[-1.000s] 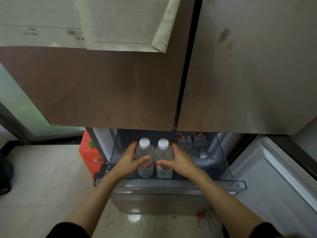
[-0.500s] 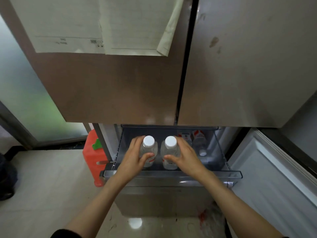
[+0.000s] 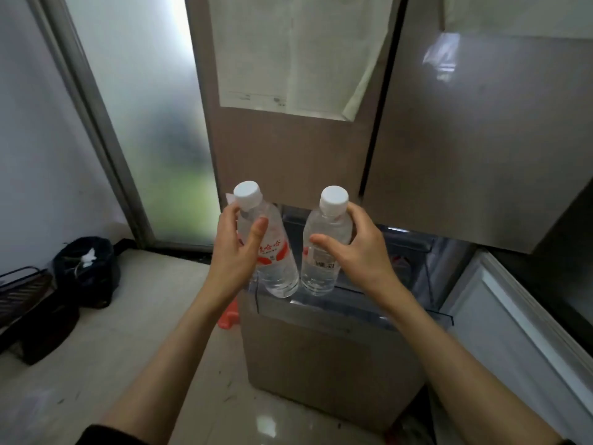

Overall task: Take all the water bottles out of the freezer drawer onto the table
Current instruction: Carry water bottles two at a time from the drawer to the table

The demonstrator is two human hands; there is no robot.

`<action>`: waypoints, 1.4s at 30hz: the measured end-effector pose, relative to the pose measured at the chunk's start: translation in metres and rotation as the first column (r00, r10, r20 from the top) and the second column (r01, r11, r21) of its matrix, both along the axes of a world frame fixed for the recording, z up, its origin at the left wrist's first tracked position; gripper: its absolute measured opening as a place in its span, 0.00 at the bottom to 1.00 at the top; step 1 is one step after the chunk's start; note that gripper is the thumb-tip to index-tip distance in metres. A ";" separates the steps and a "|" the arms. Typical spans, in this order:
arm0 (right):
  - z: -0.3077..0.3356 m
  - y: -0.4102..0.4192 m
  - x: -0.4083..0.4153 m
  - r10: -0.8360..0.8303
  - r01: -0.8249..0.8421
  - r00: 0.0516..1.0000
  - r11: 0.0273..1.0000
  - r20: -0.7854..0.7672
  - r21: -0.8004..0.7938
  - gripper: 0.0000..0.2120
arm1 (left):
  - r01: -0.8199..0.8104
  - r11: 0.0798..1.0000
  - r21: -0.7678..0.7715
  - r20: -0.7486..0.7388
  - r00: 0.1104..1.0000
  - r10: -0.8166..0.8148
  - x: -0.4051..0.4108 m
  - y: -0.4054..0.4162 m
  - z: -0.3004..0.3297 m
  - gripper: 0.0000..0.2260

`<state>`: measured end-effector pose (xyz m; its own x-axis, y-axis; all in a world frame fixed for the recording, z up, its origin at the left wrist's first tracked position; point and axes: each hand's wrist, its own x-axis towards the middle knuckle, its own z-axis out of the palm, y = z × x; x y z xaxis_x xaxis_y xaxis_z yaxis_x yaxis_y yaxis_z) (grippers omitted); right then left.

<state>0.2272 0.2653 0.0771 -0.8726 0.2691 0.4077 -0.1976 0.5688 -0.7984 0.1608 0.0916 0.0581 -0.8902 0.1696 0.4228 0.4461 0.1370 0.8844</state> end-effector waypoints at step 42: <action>-0.097 -0.918 -0.074 0.917 -0.983 0.185 0.178 0.353 0.051 0.30 | -0.890 0.305 -0.338 0.246 0.229 0.942 0.151 -0.848 -0.078 0.25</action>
